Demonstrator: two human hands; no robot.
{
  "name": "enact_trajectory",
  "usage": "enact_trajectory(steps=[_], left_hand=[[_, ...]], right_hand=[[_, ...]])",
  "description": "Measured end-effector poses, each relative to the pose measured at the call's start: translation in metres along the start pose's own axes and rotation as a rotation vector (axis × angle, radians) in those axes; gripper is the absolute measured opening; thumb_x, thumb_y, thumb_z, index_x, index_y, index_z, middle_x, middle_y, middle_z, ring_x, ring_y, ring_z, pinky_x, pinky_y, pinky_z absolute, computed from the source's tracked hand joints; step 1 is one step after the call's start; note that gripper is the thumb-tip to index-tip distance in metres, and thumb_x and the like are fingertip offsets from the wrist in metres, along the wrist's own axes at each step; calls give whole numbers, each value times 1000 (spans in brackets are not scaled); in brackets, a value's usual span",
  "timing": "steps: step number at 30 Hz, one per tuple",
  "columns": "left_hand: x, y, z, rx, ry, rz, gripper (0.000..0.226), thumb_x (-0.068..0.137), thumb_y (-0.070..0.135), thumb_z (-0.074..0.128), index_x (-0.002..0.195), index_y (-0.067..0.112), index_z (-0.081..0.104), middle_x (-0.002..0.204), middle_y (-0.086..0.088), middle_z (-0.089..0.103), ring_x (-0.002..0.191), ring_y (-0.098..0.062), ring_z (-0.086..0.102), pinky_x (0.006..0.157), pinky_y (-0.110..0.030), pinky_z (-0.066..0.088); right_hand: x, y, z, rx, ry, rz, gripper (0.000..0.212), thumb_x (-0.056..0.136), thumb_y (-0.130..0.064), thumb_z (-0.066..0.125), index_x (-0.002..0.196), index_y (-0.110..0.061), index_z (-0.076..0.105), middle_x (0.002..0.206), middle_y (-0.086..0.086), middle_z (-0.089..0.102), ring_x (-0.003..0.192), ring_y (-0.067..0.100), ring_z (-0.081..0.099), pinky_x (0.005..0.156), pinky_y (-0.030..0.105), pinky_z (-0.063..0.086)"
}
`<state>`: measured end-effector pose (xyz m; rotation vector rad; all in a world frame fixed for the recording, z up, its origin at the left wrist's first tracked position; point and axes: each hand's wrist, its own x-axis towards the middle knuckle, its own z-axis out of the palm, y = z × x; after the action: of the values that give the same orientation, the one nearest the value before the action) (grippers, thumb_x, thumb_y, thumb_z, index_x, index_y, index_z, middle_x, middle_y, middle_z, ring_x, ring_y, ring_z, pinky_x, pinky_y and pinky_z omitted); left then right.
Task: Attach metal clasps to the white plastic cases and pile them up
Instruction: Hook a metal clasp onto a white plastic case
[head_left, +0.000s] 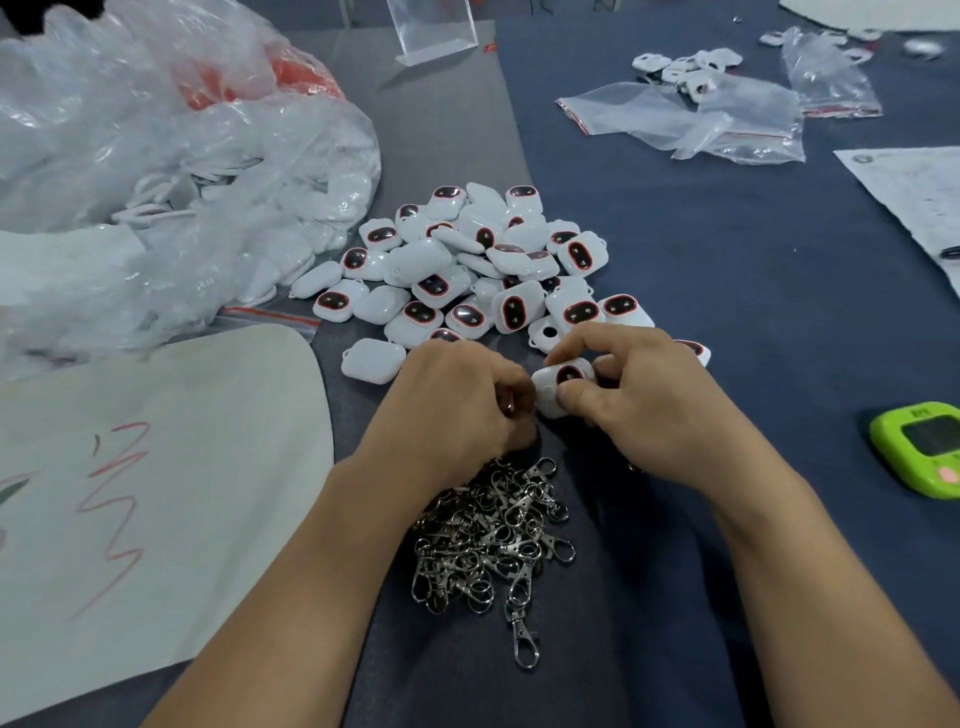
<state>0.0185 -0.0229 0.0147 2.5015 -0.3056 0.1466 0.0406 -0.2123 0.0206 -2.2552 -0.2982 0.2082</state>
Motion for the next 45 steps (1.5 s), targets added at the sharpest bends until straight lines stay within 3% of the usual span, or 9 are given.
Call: enact_trajectory(steps=[3, 9, 13, 22, 31, 37, 41, 43, 45], left_hand=[[5, -2, 0, -40, -41, -43, 17, 60, 27, 85, 75, 31, 77, 55, 17, 60, 60, 3, 58, 54, -6, 37], [3, -5, 3, -87, -21, -60, 19, 58, 26, 86, 72, 35, 76, 54, 17, 62, 59, 0, 60, 53, -7, 38], [4, -7, 4, -111, -19, -59, 26, 57, 26, 86, 77, 38, 76, 57, 20, 63, 59, 2, 60, 54, -5, 37], [2, -6, 4, -113, -10, -85, 14, 58, 26, 84, 66, 33, 75, 54, 21, 62, 50, 1, 57, 48, -7, 36], [1, -7, 5, -124, 13, -97, 10, 59, 28, 83, 67, 30, 76, 53, 15, 62, 49, -3, 56, 46, -10, 38], [-1, -5, 6, -128, 88, -142, 13, 59, 27, 86, 62, 30, 74, 54, 19, 63, 52, 0, 59, 50, -8, 39], [-5, -4, 7, -126, 136, -153, 11, 58, 32, 84, 62, 30, 73, 56, 22, 64, 54, 1, 60, 51, -7, 38], [-7, -3, 8, -82, 162, -136, 9, 60, 35, 81, 64, 30, 74, 56, 18, 64, 57, -1, 60, 54, -10, 40], [-8, 0, 8, -41, 183, -109, 8, 63, 35, 79, 65, 29, 74, 54, 14, 64, 56, -4, 60, 60, -25, 50]], right_hand=[[1, 2, -2, 15, -6, 0, 15, 93, -22, 70, 97, -37, 72, 67, -2, 67, 62, 9, 58, 61, 26, 44], [1, 6, -6, 133, -10, 13, 20, 94, -16, 67, 97, -34, 76, 55, -13, 60, 52, 3, 52, 54, 13, 41], [2, 6, -2, 99, -2, 20, 18, 95, -21, 68, 99, -37, 75, 56, -15, 61, 57, 4, 55, 59, 20, 41], [1, 4, -3, 56, -34, 28, 16, 93, -22, 70, 98, -36, 76, 52, -22, 59, 53, 0, 55, 50, 10, 35], [0, 1, 1, 4, 3, -6, 16, 91, -22, 70, 98, -36, 76, 55, -17, 58, 57, 1, 55, 58, 17, 36], [-1, -1, 1, 185, -12, 43, 12, 93, -18, 67, 93, -27, 75, 57, 1, 66, 43, 5, 51, 51, 23, 41], [-2, -4, 0, 271, -36, 64, 12, 94, -15, 66, 91, -23, 75, 58, 6, 66, 42, 17, 51, 47, 27, 44], [-2, -3, 1, 249, -38, 61, 11, 93, -17, 66, 91, -23, 74, 58, 5, 67, 42, 17, 52, 46, 25, 43], [-2, -3, 2, 221, -31, 56, 10, 93, -19, 67, 92, -25, 74, 58, 3, 67, 43, 15, 52, 47, 26, 43]])
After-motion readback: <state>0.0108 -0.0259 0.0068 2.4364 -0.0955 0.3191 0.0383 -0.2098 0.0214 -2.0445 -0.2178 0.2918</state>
